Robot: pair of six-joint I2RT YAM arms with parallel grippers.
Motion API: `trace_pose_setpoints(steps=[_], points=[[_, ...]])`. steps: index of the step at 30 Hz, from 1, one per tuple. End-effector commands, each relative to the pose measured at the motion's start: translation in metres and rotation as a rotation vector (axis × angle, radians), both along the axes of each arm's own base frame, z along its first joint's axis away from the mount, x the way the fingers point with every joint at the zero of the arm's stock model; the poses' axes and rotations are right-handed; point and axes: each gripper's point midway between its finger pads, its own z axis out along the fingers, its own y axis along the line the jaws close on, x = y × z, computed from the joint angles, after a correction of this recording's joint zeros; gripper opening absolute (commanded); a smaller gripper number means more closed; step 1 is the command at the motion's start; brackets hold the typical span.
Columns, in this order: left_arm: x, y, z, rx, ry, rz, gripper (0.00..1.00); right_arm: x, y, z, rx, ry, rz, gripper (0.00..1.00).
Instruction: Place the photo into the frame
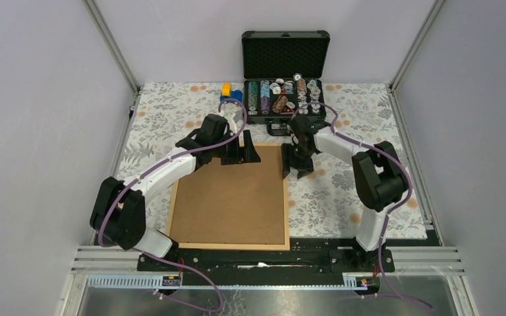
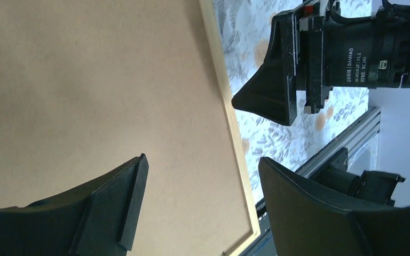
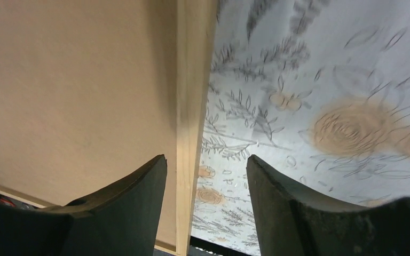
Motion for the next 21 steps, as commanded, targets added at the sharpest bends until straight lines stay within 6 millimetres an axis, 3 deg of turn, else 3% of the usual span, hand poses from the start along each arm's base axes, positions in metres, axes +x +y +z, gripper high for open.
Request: trace_pose_setpoints(steps=[1, 6, 11, 15, 18, 21], points=[[-0.022, 0.013, 0.001, 0.028, 0.026, -0.035, 0.83, -0.015, 0.022, 0.005, 0.123, -0.044, -0.039, 0.62], [-0.037, 0.011, 0.008, -0.008, 0.075, -0.028, 0.83, -0.036, 0.011, -0.025, 0.0, -0.034, -0.067, 0.51], [-0.046, 0.008, 0.017, 0.016, 0.065, 0.003, 0.83, -0.047, -0.008, -0.041, -0.13, -0.053, -0.108, 0.43], [-0.056, -0.004, 0.016, 0.038, 0.07, 0.004, 0.82, -0.052, -0.005, -0.05, -0.149, -0.033, -0.11, 0.34], [-0.065, -0.01, 0.005, 0.111, 0.097, 0.01, 0.8, -0.051, 0.006, -0.048, -0.107, -0.018, -0.123, 0.26], [-0.071, -0.02, -0.002, 0.175, 0.095, 0.007, 0.79, -0.049, 0.012, -0.038, -0.075, -0.035, -0.149, 0.08]])
